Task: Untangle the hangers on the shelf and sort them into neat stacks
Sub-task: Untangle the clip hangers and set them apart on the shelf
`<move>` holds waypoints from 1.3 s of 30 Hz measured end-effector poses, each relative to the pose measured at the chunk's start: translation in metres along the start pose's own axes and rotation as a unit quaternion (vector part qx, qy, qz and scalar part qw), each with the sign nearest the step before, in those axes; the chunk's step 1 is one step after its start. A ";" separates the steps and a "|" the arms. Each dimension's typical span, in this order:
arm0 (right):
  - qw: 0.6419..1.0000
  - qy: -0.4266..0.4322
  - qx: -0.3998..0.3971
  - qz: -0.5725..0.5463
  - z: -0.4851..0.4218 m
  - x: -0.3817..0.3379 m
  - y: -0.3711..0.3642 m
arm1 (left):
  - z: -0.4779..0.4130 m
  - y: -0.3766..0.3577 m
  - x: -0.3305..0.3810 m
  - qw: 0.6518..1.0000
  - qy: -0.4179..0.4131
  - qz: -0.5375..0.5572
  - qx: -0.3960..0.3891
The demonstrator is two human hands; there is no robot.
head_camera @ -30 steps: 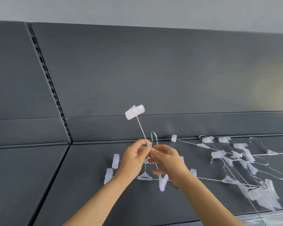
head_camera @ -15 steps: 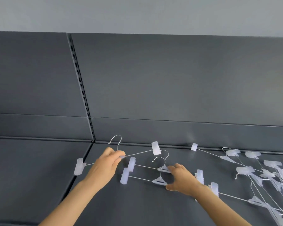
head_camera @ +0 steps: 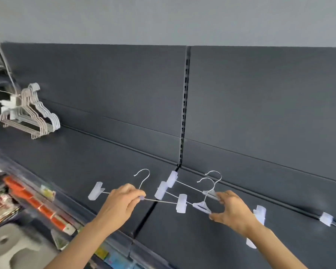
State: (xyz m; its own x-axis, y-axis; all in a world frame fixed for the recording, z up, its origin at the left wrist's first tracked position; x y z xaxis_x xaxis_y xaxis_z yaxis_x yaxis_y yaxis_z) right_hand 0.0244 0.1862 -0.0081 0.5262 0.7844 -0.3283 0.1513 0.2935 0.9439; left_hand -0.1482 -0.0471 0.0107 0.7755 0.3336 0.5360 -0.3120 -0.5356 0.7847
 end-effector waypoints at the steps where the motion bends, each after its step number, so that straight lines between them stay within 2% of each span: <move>1: 1.000 0.005 -0.007 0.001 -0.007 -0.016 -0.004 | 0.003 0.011 -0.011 1.000 0.004 -0.006 0.007; 9: 0.999 0.012 -0.028 -0.014 -0.075 -0.171 -0.052 | 0.028 0.120 -0.153 0.997 0.050 -0.050 0.042; 15: 0.999 -0.025 -0.039 -0.017 -0.141 -0.290 -0.102 | 0.041 0.192 -0.290 0.994 0.093 -0.050 0.011; 18: 0.998 -0.043 -0.037 -0.023 -0.167 -0.332 -0.116 | 0.035 0.213 -0.331 0.995 0.092 -0.043 -0.002; 23: 0.998 -0.040 -0.044 -0.028 -0.207 -0.379 -0.138 | 0.019 0.227 -0.364 0.995 0.082 -0.042 -0.022; 30: 0.997 -0.035 -0.063 -0.013 -0.261 -0.404 -0.154 | -0.024 0.229 -0.387 0.998 0.051 -0.023 -0.020; 39: 0.996 0.023 -0.091 -0.008 -0.335 -0.438 -0.177 | -0.085 0.230 -0.413 1.000 0.015 -0.016 0.002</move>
State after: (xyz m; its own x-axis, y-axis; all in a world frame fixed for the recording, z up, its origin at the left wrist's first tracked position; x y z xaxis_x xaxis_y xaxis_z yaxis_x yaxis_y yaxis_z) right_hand -0.5130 -0.0264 -0.0428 0.4862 0.8017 -0.3478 0.0024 0.3968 0.9179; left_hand -0.5867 -0.2421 -0.0039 0.7676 0.3738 0.5207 -0.2860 -0.5271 0.8002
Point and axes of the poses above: each hand's wrist, its own z-axis away from the middle knuckle, its own y-axis out of the back of the hand, x = y × z, the point moved 10 cm from there along -z, towards the middle knuckle, and after that the axes turned 9 degrees about z, right-handed, at the moved point
